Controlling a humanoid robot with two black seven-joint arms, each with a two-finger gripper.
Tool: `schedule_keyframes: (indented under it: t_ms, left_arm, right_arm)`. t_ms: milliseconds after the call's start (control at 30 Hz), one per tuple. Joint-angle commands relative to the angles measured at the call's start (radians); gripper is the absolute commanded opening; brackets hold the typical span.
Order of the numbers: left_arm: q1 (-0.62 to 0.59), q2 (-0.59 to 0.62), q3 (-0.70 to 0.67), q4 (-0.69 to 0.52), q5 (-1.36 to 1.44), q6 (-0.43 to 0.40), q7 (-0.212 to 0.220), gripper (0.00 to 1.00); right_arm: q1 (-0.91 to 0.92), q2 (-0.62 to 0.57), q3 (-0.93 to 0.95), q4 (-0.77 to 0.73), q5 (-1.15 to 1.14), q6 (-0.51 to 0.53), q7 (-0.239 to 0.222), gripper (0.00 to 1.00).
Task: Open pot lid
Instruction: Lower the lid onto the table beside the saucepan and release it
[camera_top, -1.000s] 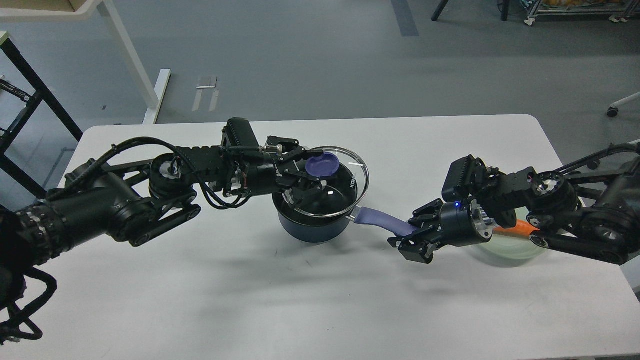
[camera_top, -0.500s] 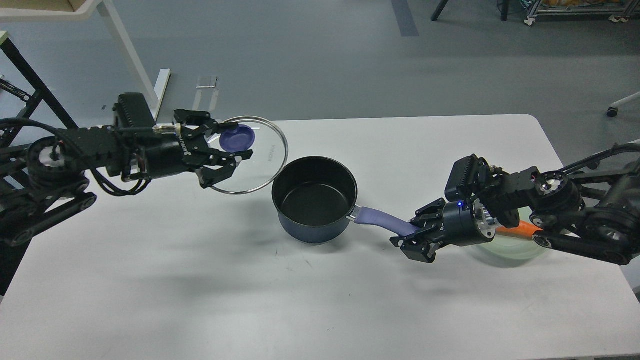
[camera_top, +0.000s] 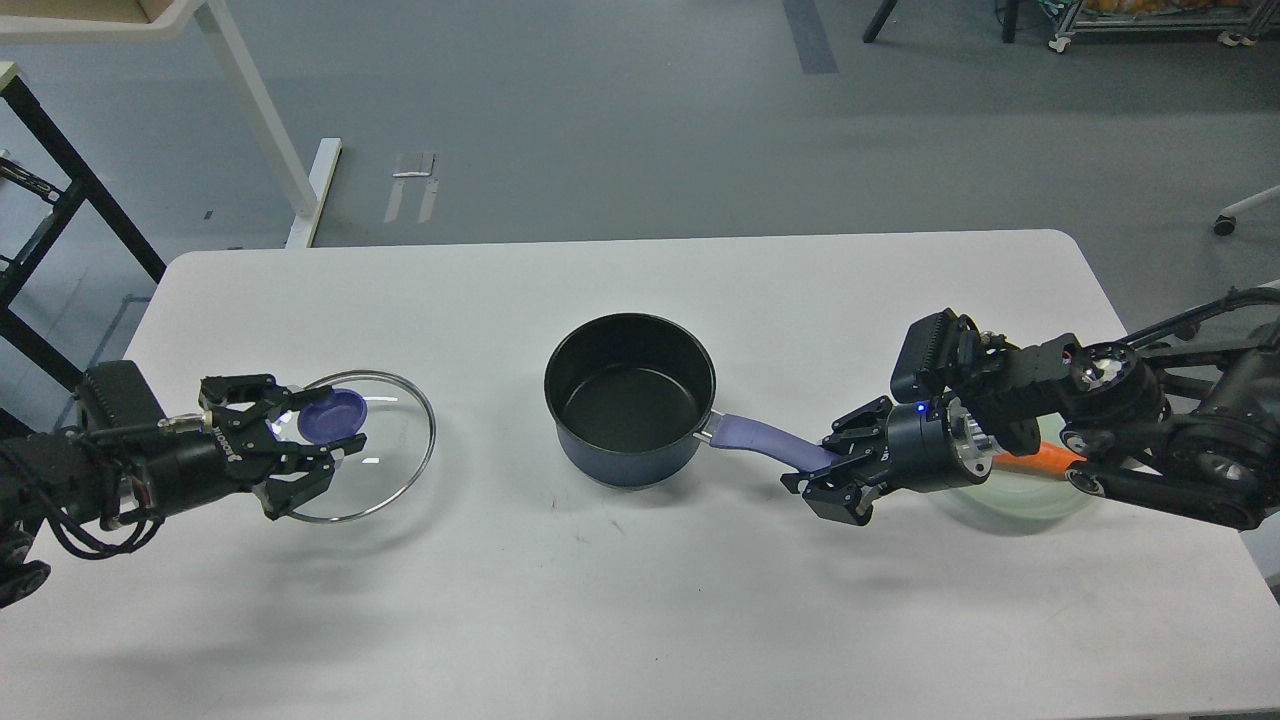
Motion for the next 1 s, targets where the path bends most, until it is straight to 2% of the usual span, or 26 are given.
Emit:
schedule_keyframes:
  t_ms: [0,300,333,433,600,733,900,967]
  left_arm:
    - [0.022,-0.050,0.006,0.089,0.003,0.001,0.000,0.25]
    - [0.070,-0.042,0.006,0.110,0.002,0.001,0.000,0.31]
    - [0.070,-0.042,0.006,0.110,0.002,0.001,0.000,0.34]
    - [0.068,-0.044,0.005,0.110,0.000,0.001,0.000,0.58]
    - [0.064,-0.041,0.003,0.107,0.000,0.001,0.000,0.86]
    - [0.053,-0.028,-0.004,0.088,-0.008,0.001,0.000,0.96]
    - [0.003,0.036,-0.009,-0.021,-0.069,0.001,0.000,0.98]
    - [-0.031,0.067,-0.012,-0.093,-0.128,-0.027,0.000,0.98]
  right_arm:
    - [0.000,0.000,0.000,0.000,0.000,0.000,0.000,0.29]
    - [0.000,-0.002,0.000,0.000,0.000,0.000,0.000,0.29]
    - [0.000,-0.002,0.000,0.000,0.000,0.000,0.000,0.29]
    - [0.000,0.000,0.000,0.000,0.000,0.000,0.000,0.29]
    - [0.000,-0.002,0.002,0.000,0.000,0.000,0.000,0.29]
    - [0.000,0.000,0.002,0.000,0.000,0.000,0.000,0.30]
    - [0.000,-0.002,0.002,0.000,0.000,0.000,0.000,0.30]
    - [0.000,-0.002,0.002,0.000,0.000,0.000,0.000,0.30]
